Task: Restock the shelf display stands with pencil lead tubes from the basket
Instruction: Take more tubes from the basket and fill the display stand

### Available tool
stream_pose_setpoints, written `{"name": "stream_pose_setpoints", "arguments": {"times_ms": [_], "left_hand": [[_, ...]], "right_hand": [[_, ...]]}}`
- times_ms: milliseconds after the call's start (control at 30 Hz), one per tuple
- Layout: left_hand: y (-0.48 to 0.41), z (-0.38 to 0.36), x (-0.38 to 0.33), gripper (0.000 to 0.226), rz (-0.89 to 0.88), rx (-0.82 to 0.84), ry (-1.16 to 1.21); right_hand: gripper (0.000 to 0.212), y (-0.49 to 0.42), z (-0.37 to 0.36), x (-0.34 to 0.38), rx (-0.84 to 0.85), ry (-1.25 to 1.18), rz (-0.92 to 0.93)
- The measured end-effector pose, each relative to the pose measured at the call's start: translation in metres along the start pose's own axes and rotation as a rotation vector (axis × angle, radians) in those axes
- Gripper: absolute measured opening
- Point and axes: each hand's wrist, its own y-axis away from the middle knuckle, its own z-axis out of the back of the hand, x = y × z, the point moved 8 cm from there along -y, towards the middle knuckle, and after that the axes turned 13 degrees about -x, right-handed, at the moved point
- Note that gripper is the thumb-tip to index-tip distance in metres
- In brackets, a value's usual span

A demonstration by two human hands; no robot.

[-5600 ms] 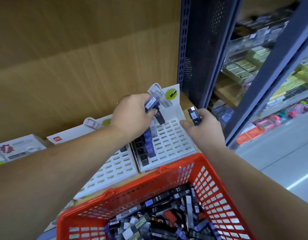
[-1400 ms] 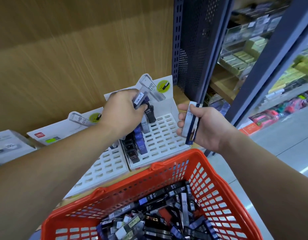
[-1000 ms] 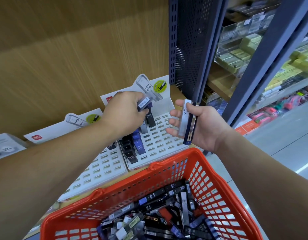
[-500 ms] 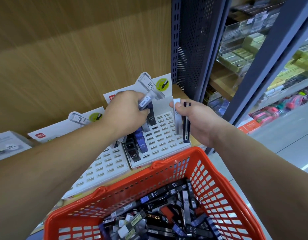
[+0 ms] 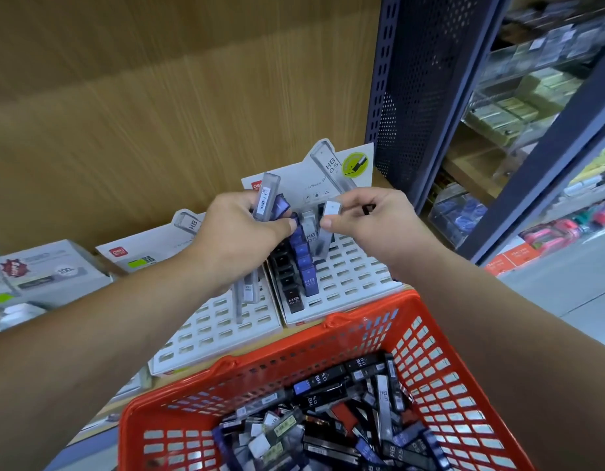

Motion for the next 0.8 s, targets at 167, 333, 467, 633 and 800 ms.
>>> {"name": "stream_pose_setpoints", "arguments": {"times_ms": [167,333,467,633,800], "left_hand": [[-0.002,0.0,0.009,0.009,0.122,-0.019,0.11],[-0.001,0.002,0.016,0.01,0.203,-0.038,0.165],[-0.002,0.002,0.019,0.013,0.226,-0.035,0.179],[0.002,-0.002,0.02,0.012,0.233,-0.002,0.164],[0.009,-0.004,0.011,0.013,0.165,0.081,0.059]], "right_hand": [[0.016,-0.002,-0.014,-0.004,0.058,0.138,0.082],[0.014,-0.005,-0.021,-0.02,0.098,0.274,0.111],[0.014,-0.009,-0.022,-0.02,0.112,0.306,0.13],[0.016,-0.005,-0.024,-0.04,0.086,0.311,0.046],[0.021,-0.007,-0.012,-0.008,-0.036,0.261,0.113]]}}
